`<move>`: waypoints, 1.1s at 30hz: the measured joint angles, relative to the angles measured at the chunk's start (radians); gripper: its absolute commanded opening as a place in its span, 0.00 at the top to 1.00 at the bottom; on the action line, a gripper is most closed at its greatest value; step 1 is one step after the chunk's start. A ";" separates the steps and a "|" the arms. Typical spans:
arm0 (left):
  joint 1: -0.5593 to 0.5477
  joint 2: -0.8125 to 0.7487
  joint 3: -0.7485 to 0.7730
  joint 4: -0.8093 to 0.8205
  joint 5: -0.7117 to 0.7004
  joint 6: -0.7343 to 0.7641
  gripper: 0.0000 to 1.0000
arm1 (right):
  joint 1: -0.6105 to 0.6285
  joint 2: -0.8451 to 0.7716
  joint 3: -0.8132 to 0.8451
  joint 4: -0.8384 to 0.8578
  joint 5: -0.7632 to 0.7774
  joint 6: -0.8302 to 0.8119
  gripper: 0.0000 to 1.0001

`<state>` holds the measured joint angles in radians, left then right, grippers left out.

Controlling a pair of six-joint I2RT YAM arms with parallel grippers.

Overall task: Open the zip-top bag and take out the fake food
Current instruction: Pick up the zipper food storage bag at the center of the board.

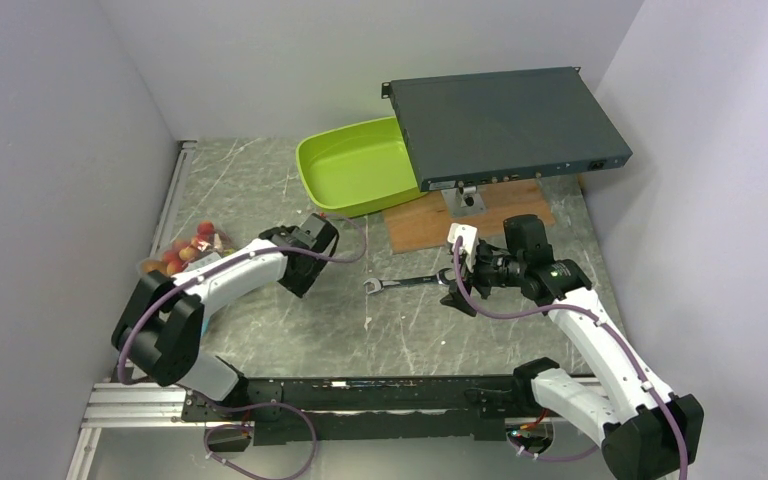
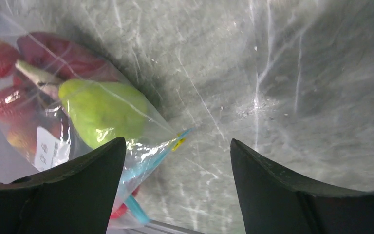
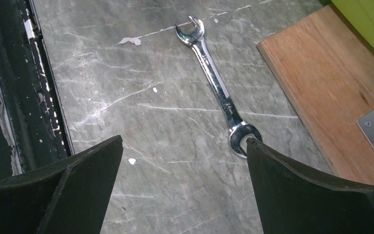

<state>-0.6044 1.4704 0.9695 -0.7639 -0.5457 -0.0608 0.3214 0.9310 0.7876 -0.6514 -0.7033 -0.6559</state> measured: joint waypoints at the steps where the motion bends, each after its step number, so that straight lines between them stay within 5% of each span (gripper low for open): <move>1: -0.003 0.013 -0.008 0.004 0.000 0.035 0.17 | 0.000 0.001 0.000 0.000 0.001 0.000 0.00; 5: -0.010 0.054 -0.070 0.046 -0.029 0.164 0.19 | 0.000 0.001 0.000 -0.003 0.010 -0.006 0.00; 12: -0.010 0.200 -0.072 0.122 -0.194 0.250 0.40 | 0.001 0.000 0.000 -0.013 0.013 -0.013 0.00; 14: -0.010 0.230 -0.072 0.135 -0.238 0.255 0.55 | 0.001 -0.001 0.000 -0.018 0.013 -0.017 0.00; 16: -0.008 0.240 -0.072 0.148 -0.274 0.259 0.85 | 0.003 -0.003 0.000 -0.025 0.013 -0.020 0.00; 18: -0.005 0.235 -0.071 0.159 -0.308 0.261 0.99 | 0.007 -0.007 0.000 -0.032 0.012 -0.025 0.00; 26: -0.044 0.066 -0.036 0.087 -0.320 0.248 1.00 | 0.011 -0.012 0.000 -0.045 0.011 -0.034 0.00; 33: -0.252 -0.195 0.038 -0.065 -0.100 0.267 1.00 | 0.011 -0.012 0.000 -0.106 -0.040 -0.114 0.00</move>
<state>-0.8566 1.2758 1.0073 -0.8288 -0.6456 0.2062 0.3325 0.9192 0.7876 -0.7570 -0.7433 -0.7700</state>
